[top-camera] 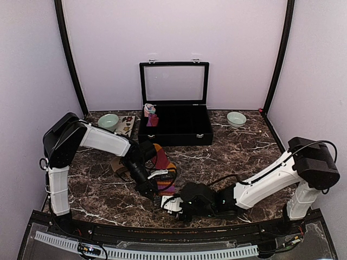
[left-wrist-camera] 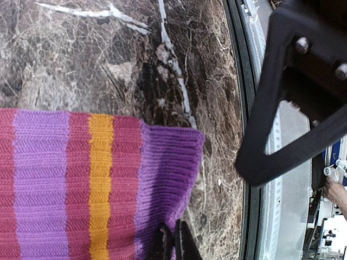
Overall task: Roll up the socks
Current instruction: Roll the sock at the center of the board.
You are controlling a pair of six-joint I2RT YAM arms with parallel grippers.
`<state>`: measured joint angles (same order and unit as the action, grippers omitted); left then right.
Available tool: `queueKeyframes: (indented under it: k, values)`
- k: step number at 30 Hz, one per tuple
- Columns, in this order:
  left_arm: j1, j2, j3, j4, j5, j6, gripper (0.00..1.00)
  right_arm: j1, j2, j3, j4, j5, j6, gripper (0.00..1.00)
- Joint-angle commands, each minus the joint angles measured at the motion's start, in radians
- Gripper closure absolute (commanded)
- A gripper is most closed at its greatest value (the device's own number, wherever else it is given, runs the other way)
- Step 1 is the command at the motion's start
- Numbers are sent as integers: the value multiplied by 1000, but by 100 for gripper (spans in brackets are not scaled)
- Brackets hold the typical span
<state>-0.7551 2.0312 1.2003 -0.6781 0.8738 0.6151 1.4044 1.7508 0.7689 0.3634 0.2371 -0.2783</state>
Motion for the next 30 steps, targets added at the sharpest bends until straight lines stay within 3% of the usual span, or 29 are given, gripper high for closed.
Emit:
queueKeyframes:
  k: [1, 9, 20, 25, 28, 30]
  values:
    - [14, 5, 11, -34, 4, -6, 100, -1, 50, 15, 42, 3, -60, 74]
    - [22, 7, -10, -21, -9, -11, 100, -36, 96, 2, 104, -13, -36, 74]
    - [25, 4, -1, -22, -36, -7, 98, -69, 159, 7, 139, -23, 13, 84]
    - [27, -48, -30, 10, -69, -19, 71, -93, 186, 5, 129, -62, 60, 91]
    - [39, -128, -64, 37, -98, -26, 40, -111, 196, -5, 116, -105, 92, 93]
    - [43, -189, -92, 52, -142, -14, 30, -123, 200, -9, 105, -134, 118, 94]
